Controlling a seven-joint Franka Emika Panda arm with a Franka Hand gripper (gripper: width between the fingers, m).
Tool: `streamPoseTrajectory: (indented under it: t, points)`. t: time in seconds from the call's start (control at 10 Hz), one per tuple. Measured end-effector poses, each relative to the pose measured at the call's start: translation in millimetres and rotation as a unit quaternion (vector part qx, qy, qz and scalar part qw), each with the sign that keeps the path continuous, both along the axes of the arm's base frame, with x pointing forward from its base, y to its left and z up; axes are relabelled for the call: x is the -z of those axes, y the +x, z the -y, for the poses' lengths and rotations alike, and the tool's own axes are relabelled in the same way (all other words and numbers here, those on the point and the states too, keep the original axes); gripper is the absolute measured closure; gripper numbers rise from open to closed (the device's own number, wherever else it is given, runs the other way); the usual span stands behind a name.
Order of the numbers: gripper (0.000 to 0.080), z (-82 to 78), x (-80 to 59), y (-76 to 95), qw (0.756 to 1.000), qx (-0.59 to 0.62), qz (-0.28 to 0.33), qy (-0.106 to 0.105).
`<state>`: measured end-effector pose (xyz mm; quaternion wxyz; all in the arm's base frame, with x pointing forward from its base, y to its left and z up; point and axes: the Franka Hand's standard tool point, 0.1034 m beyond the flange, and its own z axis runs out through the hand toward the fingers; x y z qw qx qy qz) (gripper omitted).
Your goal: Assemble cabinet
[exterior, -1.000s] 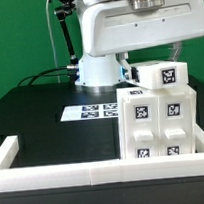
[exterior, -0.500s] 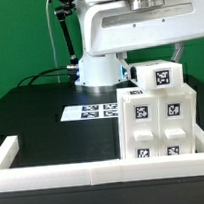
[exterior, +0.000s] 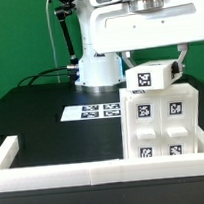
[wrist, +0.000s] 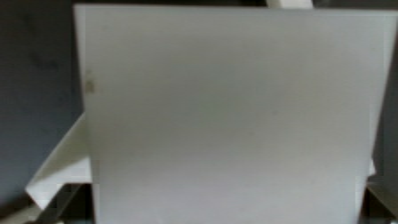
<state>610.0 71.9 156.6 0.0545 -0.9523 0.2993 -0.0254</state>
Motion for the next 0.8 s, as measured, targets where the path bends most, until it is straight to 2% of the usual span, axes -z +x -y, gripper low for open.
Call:
streamPoseTrajectory:
  t: [0.6,0.7,0.8]
  points:
    - [0.0239,-11.4,-0.2,3.1,0.985,0.170,-0.003,0.033]
    - [0.0239,-13.0,-0.3,2.5,0.979,0.201,-0.007,0.039]
    - [0.0239,-15.6,0.1,-2.0,0.957,0.287,-0.020,0.047]
